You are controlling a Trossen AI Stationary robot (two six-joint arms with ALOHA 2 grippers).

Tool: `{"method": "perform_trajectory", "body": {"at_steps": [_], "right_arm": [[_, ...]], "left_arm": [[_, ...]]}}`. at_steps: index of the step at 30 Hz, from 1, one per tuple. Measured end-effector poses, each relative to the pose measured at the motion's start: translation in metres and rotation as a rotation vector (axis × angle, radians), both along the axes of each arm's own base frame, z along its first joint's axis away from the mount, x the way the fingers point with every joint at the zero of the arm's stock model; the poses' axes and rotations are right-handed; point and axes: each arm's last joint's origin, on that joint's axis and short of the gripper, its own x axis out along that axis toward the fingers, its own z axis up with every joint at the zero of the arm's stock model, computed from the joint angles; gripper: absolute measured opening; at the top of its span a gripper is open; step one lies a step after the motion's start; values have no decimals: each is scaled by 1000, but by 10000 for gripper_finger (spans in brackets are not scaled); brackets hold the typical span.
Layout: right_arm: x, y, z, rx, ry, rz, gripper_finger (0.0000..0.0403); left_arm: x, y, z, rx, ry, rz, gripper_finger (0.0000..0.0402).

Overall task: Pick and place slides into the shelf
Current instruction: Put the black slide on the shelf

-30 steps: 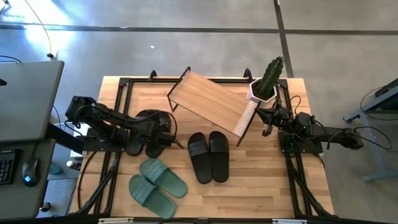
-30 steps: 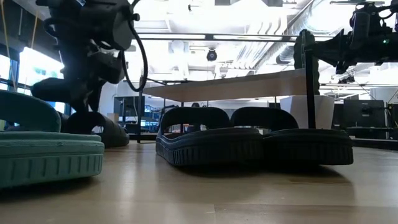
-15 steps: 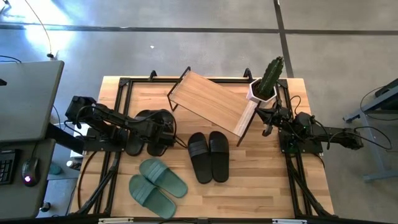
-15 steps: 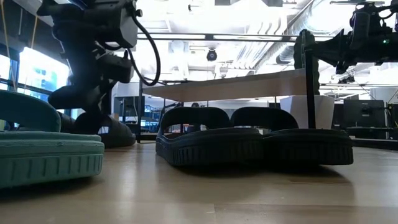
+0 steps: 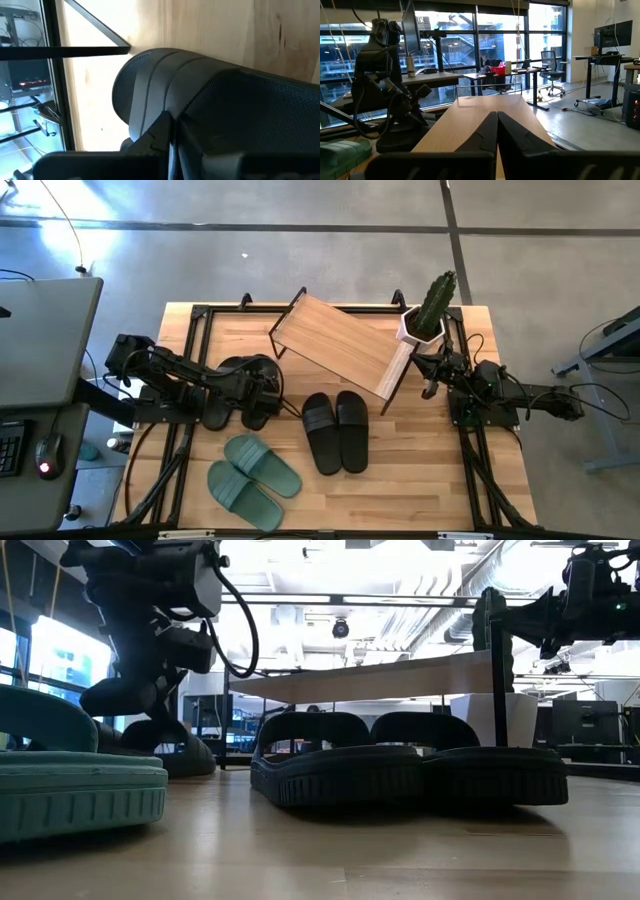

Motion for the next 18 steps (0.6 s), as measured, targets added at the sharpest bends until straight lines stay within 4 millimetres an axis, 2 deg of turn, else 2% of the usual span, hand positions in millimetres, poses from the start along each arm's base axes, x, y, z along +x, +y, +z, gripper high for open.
{"method": "perform_trajectory", "body": {"at_steps": [4,8,14,18], "right_arm": [[0,0,0,1,0,0,0],[0,0,0,0,1,0,0],[0,0,-1,2,8,-13,0],[0,0,-1,3,16,-13,0]], "left_arm": [[-1,-4,6,-30,6,44,8],[2,-19,21,-45,-6,15,4],[10,-44,62,-92,-90,-75,2],[12,-59,100,-136,-143,-133,2]]}}
